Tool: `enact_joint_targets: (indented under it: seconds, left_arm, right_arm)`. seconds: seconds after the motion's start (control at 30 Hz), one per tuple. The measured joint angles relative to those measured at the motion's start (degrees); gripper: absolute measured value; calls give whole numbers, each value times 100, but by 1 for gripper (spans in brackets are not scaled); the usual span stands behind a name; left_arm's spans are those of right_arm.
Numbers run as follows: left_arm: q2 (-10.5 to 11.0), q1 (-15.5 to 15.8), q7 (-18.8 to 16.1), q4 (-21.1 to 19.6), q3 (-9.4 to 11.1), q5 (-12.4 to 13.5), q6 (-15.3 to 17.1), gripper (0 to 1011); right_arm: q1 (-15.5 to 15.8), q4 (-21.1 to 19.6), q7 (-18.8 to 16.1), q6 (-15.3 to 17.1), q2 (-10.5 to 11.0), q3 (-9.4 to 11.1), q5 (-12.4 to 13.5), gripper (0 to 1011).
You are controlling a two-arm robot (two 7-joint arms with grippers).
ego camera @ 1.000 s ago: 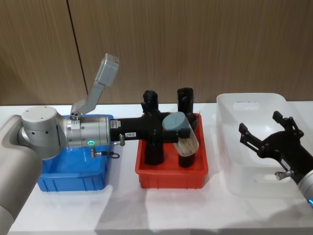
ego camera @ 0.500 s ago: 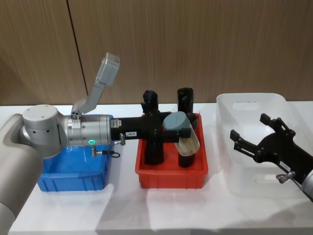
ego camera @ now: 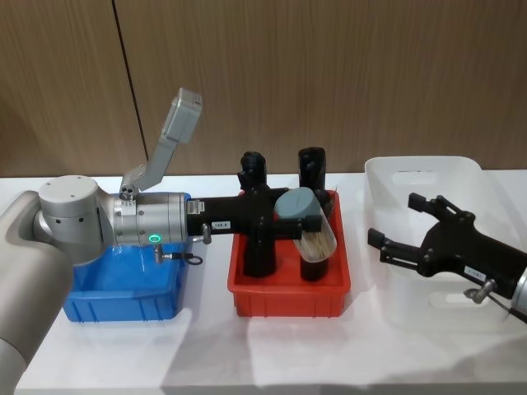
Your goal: Pick the cotton swabs from the blue box and place them into the white box.
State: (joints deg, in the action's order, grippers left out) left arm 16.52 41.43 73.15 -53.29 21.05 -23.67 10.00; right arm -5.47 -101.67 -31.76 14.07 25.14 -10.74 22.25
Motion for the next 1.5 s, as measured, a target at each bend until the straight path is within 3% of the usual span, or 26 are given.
enact_joint_targets:
  seconds: [0.27, 0.57, 0.97, 1.5]
  left_arm:
    - [-2, 4, 6, 5, 0, -1, -1, 665]
    - [-3, 8, 10, 10, 0, -1, -1, 665]
    - [-2, 9, 10, 10, 0, -1, -1, 665]
    - [-3, 8, 9, 10, 0, -1, -1, 665]
  right_arm:
    - [-427, 173, -639, 416, -45, -94, -54, 1002]
    - [-845, 455, -1034, 677, -229, -271, -233, 1002]
    - [-1227, 848, -1224, 929, -437, -476, -506, 1002]
    - [-1450, 1268, -1245, 1057, -549, -655, -770, 1002]
